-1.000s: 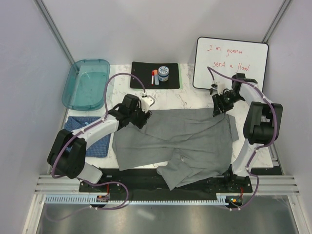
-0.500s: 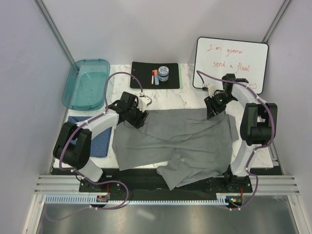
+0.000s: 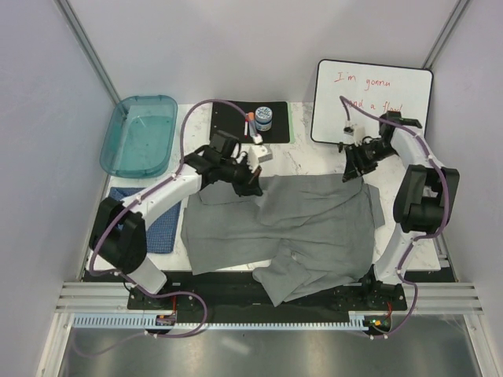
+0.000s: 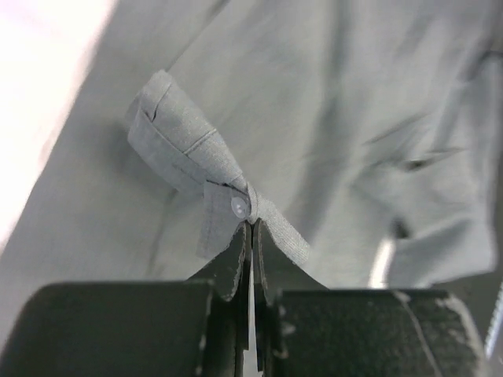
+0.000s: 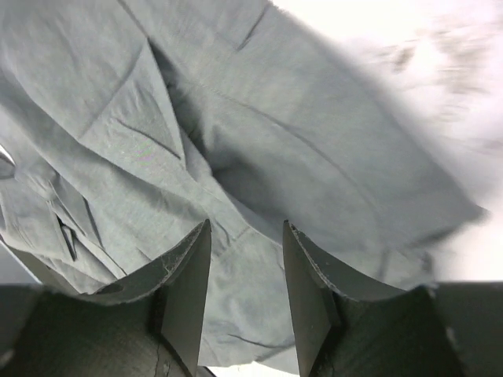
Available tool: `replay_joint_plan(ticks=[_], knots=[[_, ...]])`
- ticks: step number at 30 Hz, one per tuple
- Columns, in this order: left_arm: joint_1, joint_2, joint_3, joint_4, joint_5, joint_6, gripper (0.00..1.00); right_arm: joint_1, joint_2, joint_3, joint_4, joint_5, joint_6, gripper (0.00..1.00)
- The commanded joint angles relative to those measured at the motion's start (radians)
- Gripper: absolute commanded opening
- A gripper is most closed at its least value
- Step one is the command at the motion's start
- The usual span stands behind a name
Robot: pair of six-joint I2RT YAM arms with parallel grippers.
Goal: Fold and stack the long sleeve shirts
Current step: Fold the shirt
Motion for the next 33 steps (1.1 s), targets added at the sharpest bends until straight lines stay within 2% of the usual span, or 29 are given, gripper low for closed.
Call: replay_joint_plan(ticks=[1, 7, 10, 16, 23, 29, 33], knots=[[-0.239, -0.108, 0.160, -0.137, 0.184, 0.110, 0.02, -0.067, -0.014, 0.109, -0.055, -0.096, -0.005, 0.49], [-0.533, -0.142, 0.266, -0.257, 0.207, 0.222, 0.02, -0.092, -0.013, 0.136, -0.095, -0.091, -0.047, 0.49], [-0.634, -0.108, 0.296, -0.315, 0.187, 0.276, 0.02, -0.092, -0.014, 0.131, -0.104, -0.085, -0.071, 0.49], [-0.743, 0.025, 0.309, -0.329, 0.141, 0.337, 0.02, -0.089, 0.007, 0.126, -0.167, -0.119, -0.145, 0.44], [-0.745, 0.099, 0.280, -0.268, 0.109, 0.382, 0.02, 0.003, 0.010, 0.033, -0.173, -0.148, -0.171, 0.39], [-0.739, 0.079, 0.247, -0.188, 0.095, 0.359, 0.02, 0.185, -0.010, -0.093, 0.008, -0.136, -0.040, 0.34], [-0.705, 0.048, 0.221, -0.119, 0.096, 0.307, 0.02, 0.256, 0.013, -0.182, 0.121, -0.073, 0.042, 0.28]])
